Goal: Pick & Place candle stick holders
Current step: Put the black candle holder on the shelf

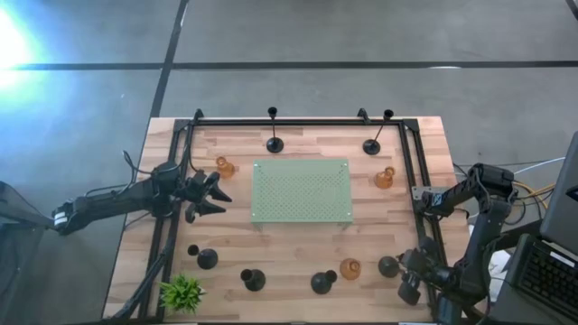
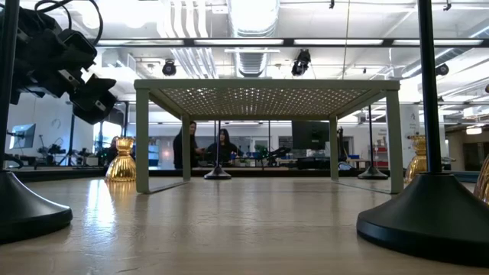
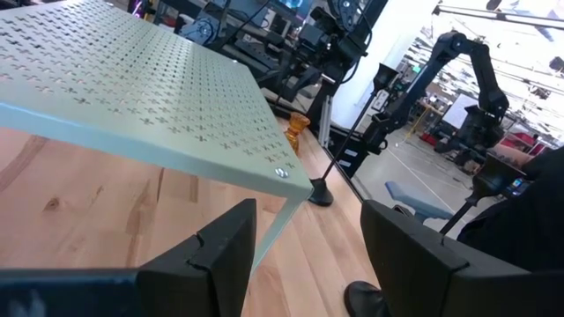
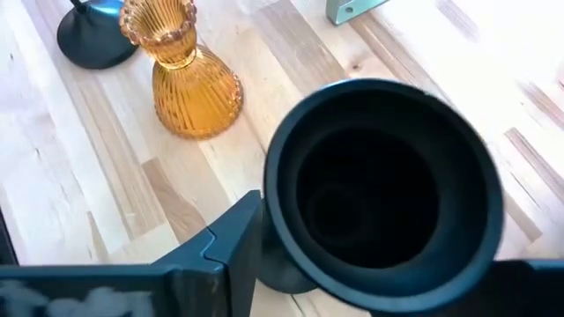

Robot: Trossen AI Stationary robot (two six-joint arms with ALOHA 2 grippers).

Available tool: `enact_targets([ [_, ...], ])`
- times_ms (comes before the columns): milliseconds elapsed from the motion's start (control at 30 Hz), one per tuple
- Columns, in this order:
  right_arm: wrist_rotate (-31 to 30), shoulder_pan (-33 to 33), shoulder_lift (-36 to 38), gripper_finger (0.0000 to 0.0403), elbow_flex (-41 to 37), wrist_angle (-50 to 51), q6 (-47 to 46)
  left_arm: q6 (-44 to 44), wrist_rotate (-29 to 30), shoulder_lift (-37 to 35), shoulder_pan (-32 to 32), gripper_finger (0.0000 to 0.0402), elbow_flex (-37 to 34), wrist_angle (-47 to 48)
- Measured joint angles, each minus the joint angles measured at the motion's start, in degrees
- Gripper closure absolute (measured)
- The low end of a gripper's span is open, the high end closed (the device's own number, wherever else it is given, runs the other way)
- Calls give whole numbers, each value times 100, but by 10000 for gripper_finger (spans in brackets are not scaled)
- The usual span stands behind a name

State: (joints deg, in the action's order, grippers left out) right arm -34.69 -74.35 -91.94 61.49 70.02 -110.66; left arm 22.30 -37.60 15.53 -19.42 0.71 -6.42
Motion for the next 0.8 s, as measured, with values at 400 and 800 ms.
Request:
enact_targets([
  [400, 33, 84, 38, 389, 109, 616, -211, -5, 0, 0, 0, 193, -2, 0],
  [800, -426, 1488, 1302, 390, 1714, 1832, 1175, -4, 293, 0, 1, 193, -4, -8],
])
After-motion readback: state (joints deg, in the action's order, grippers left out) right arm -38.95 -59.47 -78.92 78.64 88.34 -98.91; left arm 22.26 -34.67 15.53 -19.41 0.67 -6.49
